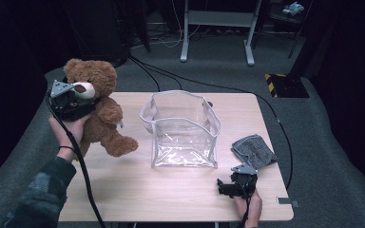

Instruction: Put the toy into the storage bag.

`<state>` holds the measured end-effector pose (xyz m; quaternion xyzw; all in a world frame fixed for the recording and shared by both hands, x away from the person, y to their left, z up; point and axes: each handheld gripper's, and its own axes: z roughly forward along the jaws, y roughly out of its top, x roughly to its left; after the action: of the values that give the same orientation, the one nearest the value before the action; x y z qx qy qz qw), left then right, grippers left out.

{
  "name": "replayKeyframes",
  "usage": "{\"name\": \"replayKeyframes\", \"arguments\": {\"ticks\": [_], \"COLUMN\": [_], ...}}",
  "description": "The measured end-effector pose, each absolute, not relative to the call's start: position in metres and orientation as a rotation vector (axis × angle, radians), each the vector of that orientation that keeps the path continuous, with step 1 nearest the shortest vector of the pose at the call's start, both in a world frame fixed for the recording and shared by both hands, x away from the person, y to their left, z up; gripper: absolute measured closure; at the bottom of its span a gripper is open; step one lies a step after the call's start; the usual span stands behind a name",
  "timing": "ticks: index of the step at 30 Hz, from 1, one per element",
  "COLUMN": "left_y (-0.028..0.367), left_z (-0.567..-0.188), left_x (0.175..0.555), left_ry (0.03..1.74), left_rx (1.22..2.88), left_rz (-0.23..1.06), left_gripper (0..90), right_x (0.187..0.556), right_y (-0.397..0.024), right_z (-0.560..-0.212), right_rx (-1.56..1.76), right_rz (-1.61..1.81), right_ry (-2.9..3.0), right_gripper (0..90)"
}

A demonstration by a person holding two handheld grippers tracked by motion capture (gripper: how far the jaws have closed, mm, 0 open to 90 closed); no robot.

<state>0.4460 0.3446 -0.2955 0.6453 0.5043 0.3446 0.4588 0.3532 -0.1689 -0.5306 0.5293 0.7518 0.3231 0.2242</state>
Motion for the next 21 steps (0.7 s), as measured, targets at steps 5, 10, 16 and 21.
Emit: {"name": "replayKeyframes", "arguments": {"ticks": [5,10,16,21], "left_y": [0.342,0.338,0.332,0.325], "left_z": [-0.279,-0.265,-0.25,-0.237], "left_x": [0.45,0.456,0.463,0.469], "left_ry": [1.23,1.222,1.211,1.196], "left_rx": [1.58,1.57,1.564,1.558], "left_rz": [0.877,0.905,0.926,0.946], "left_gripper": [48.8,48.8,48.7,48.5], "right_x": [0.353,0.353,0.353,0.353], "right_y": [-0.169,-0.169,-0.169,-0.169], "right_z": [-0.531,-0.531,-0.531,-0.531], "right_rx": [1.461,1.46,1.461,1.46], "right_rz": [0.892,0.892,0.892,0.892], "right_ry": [2.075,2.075,2.075,2.075], "right_gripper": [1.2,1.2,1.2,1.1]}}
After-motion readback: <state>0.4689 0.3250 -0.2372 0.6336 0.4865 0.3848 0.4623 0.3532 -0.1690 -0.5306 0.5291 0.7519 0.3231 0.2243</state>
